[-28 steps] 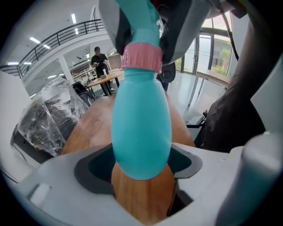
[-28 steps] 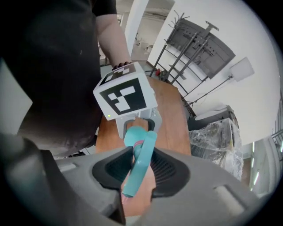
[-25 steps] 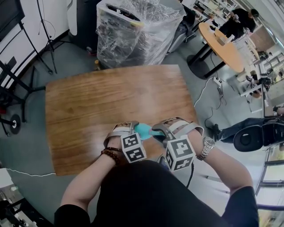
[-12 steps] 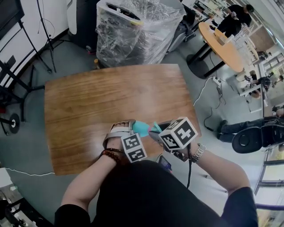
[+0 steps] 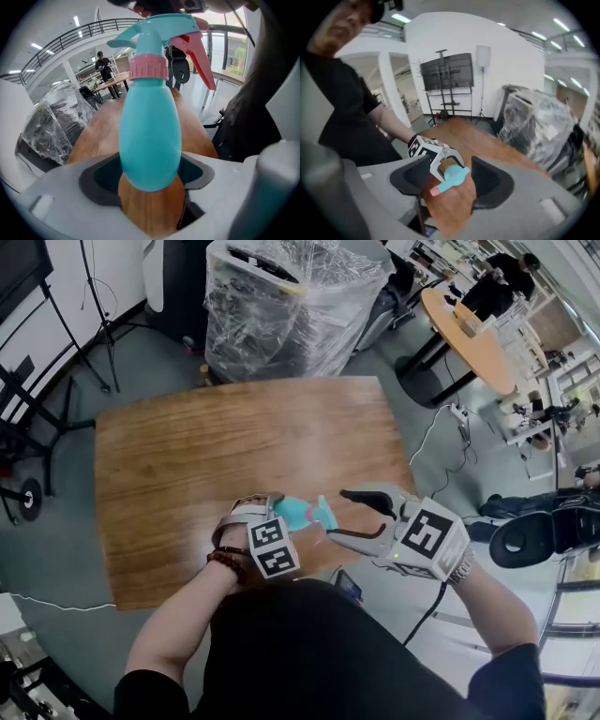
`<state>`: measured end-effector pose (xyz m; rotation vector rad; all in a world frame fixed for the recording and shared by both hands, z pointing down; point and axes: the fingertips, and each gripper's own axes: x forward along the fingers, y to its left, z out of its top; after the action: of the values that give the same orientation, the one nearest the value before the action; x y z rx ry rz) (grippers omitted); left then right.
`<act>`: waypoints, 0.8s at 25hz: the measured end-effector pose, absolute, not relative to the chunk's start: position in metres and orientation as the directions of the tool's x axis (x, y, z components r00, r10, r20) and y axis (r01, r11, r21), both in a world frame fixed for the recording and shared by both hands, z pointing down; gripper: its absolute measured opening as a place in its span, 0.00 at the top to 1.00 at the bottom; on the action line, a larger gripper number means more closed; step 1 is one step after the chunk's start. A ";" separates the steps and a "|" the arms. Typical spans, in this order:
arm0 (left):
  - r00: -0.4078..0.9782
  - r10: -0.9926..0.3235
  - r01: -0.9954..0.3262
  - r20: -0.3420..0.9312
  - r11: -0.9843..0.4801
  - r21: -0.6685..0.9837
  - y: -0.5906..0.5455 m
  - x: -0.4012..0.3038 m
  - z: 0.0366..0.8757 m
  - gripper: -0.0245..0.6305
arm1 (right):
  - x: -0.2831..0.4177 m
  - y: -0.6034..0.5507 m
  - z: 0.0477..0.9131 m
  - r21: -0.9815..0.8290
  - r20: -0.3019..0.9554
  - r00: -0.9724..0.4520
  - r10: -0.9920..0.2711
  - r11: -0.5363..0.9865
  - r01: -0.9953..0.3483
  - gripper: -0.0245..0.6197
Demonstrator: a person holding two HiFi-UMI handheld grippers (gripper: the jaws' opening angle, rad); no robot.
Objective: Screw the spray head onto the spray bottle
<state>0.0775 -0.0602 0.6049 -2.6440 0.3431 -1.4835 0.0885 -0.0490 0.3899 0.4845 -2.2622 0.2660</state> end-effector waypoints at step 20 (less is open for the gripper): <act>0.524 -0.118 0.116 0.844 -0.971 -0.209 -0.038 0.093 0.594 0.37 | 0.098 -0.006 0.493 0.435 0.899 -0.284 -0.333 0.746 0.504 0.77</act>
<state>0.0931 -0.0376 0.5936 -2.5259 0.0019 -1.4259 0.0982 -0.0065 0.4929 -0.1380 -1.6721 -0.8159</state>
